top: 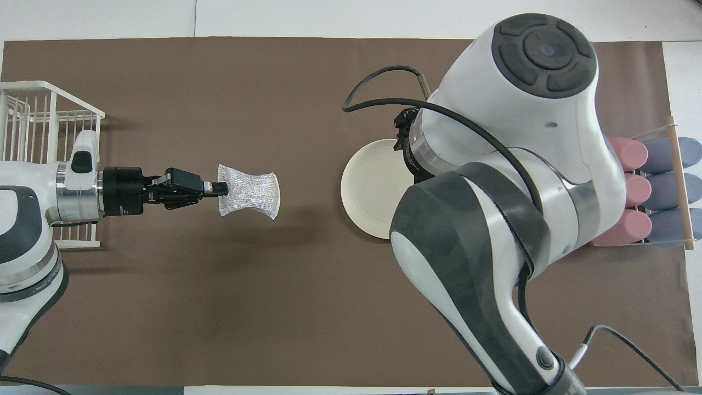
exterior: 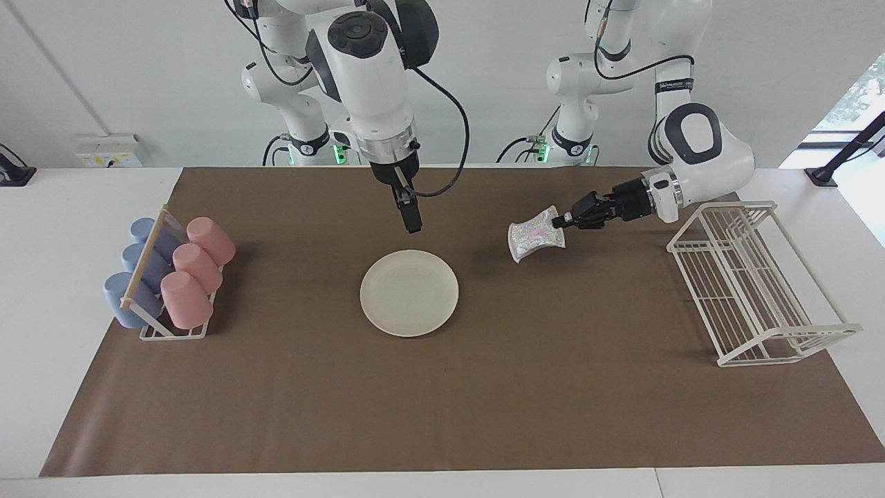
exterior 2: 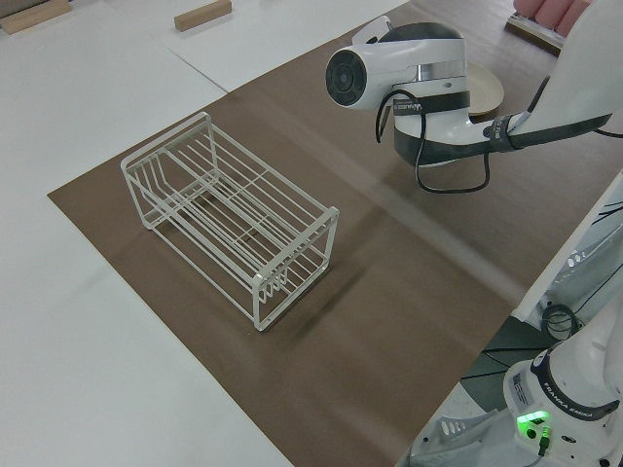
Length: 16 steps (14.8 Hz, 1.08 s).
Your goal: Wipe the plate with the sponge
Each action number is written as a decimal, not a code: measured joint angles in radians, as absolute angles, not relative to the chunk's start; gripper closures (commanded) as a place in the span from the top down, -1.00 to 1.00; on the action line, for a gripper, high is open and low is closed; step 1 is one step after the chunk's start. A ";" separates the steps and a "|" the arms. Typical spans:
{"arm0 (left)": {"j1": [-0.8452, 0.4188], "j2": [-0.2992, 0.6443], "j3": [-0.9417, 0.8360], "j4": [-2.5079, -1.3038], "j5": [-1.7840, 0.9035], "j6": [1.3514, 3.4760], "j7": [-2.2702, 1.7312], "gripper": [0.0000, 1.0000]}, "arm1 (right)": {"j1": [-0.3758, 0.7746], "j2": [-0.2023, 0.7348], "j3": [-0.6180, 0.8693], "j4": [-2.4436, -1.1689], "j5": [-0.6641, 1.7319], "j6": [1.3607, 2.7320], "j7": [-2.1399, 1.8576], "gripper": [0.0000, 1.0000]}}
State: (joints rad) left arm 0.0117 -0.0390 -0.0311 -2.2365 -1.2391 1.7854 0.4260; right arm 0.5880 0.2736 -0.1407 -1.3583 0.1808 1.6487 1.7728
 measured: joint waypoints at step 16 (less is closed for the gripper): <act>0.024 -0.041 -0.033 -2.260 -1.398 1.609 0.536 -1.00 | 0.717 0.337 -0.140 -1.346 0.303 1.787 2.029 1.00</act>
State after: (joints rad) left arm 0.0243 -0.0413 -0.0332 -2.2598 -1.3979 1.6092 0.5364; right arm 0.7165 0.3365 -0.1402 -1.3463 0.3035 1.7866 2.0285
